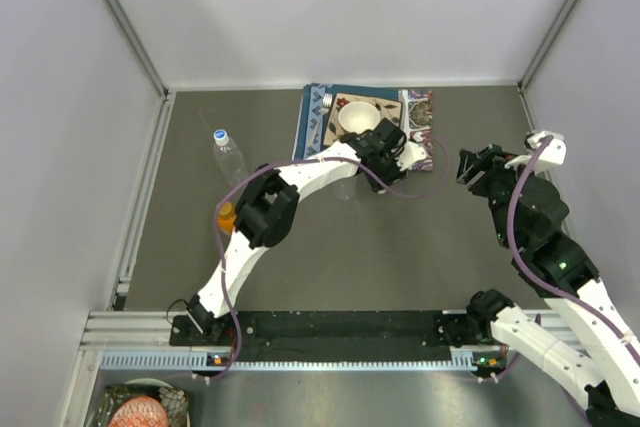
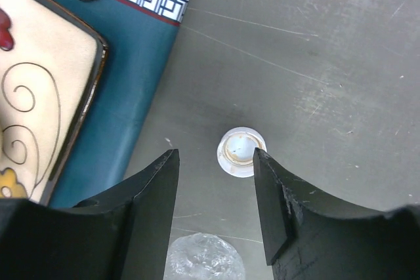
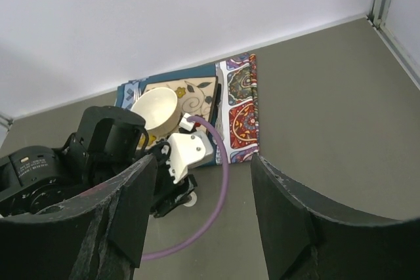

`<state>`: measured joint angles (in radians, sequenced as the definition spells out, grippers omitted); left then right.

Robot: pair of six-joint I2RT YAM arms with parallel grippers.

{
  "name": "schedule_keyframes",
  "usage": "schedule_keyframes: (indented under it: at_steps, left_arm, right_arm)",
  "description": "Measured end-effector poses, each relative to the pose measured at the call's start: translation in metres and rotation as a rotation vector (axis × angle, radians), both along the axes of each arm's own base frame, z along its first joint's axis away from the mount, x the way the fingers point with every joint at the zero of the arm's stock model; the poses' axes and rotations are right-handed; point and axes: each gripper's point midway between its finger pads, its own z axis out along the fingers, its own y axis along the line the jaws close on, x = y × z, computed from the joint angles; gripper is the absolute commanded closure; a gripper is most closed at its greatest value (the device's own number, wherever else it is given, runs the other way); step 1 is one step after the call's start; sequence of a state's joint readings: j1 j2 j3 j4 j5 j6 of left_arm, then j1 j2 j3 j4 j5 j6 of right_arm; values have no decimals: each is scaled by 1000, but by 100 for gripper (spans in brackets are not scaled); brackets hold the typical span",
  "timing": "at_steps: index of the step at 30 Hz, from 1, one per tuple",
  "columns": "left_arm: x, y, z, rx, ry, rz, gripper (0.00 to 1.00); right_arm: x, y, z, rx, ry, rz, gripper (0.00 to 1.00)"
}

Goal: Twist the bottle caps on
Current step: Adjust the bottle cap at the center of the board.

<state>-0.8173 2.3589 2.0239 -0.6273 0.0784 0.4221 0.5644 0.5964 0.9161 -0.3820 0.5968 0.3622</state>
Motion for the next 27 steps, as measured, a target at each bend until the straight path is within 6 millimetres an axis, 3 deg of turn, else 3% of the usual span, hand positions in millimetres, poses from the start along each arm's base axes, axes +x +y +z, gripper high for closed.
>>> schedule_keyframes:
  at_steps: [6, 20, 27]
  left_arm:
    - [-4, 2, -12, 5, 17, -6, 44]
    - [-1, -2, -11, -20, 12, -11, 45]
    - [-3, -3, -13, -23, 25, -18, 54]
  right_arm:
    - [0, 4, -1, -1, 4, 22, 39]
    - [0, 11, -2, 1, 6, 58, 39]
    - [-1, 14, -2, 2, 7, 76, 40]
